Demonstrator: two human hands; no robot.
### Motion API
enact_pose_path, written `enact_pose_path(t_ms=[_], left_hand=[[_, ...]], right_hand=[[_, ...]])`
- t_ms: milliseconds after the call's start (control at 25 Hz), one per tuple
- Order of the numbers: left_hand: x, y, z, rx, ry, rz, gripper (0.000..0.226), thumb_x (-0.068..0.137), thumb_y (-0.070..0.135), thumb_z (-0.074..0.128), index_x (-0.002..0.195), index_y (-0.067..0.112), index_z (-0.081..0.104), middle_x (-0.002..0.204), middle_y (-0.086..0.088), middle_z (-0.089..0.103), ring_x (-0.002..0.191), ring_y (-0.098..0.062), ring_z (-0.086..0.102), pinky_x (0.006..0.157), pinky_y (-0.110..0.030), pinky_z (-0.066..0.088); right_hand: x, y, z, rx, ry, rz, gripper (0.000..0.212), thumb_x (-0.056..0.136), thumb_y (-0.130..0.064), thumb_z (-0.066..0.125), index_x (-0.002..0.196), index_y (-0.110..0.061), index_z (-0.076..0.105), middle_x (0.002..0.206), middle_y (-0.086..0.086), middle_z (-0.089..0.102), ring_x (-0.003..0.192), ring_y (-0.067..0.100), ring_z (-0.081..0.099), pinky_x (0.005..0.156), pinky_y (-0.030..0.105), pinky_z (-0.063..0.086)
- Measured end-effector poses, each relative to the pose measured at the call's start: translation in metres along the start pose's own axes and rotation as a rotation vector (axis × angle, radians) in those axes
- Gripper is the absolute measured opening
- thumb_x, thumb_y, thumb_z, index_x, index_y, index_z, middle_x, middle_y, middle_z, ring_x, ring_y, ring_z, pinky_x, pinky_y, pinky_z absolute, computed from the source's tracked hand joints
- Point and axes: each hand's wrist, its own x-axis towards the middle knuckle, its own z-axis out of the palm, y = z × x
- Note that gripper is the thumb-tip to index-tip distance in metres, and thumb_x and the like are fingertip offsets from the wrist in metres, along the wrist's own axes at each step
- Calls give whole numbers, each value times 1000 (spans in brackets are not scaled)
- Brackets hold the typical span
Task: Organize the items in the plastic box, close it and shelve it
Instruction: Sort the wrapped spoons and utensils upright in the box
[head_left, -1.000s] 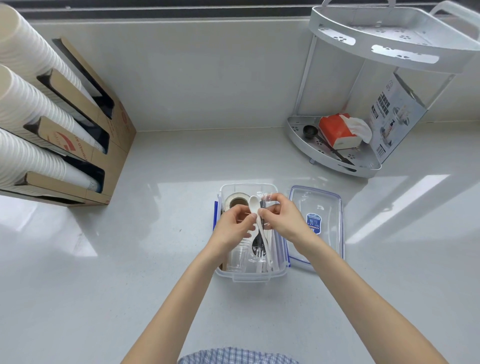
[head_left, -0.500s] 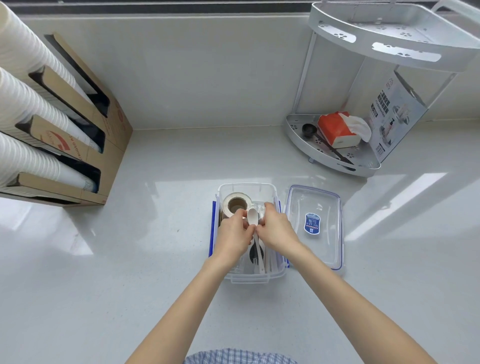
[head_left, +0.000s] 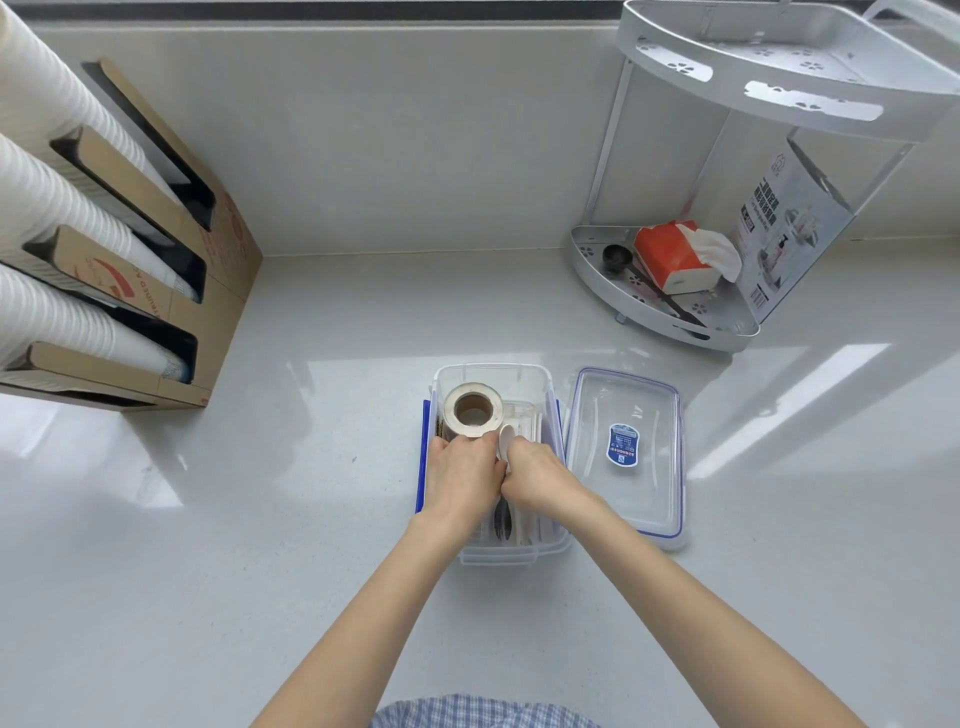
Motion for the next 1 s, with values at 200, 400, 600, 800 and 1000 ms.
enact_pose_path(t_ms=[200,400,600,800,1000], left_hand=[[-3,-4,1,-2,-11,-5,24,85,16,42,105,8,54,104,-8,70,103,-27,57,81,-32,27],[-5,-6,-3,37,-13,4,27,88,21,44,111,12,53,107,-4,70,107,-25,55,86,-33,27],[-6,-7,-4,59,-60,37,30,91,22,38,111,18,60,110,-7,69,106,-26,55,88,-32,25],[-7,-7,-11,3,-33,33,28,90,23,39,104,18,63,104,-4,71,105,-23,57,80,-31,20],[-3,1,-32,-77,4,32,30,92,24,39,111,17,60,108,-1,71,105,-21,61,92,-33,35]], right_hand=[[-1,1,4,-8,7,8,32,89,-3,39,120,2,41,124,25,47,117,38,47,75,34,38],[-3,4,4,3,-1,32,32,89,-2,38,120,3,43,111,23,53,90,32,46,67,31,33],[-6,1,6,-3,-16,-8,29,89,1,36,113,6,51,119,26,58,107,38,56,67,30,35],[-1,7,0,76,36,-32,34,90,-8,35,121,-3,50,119,18,60,110,35,55,77,33,43],[2,21,-19,270,173,-97,35,90,-13,41,123,-14,55,114,11,67,110,25,59,87,26,42]])
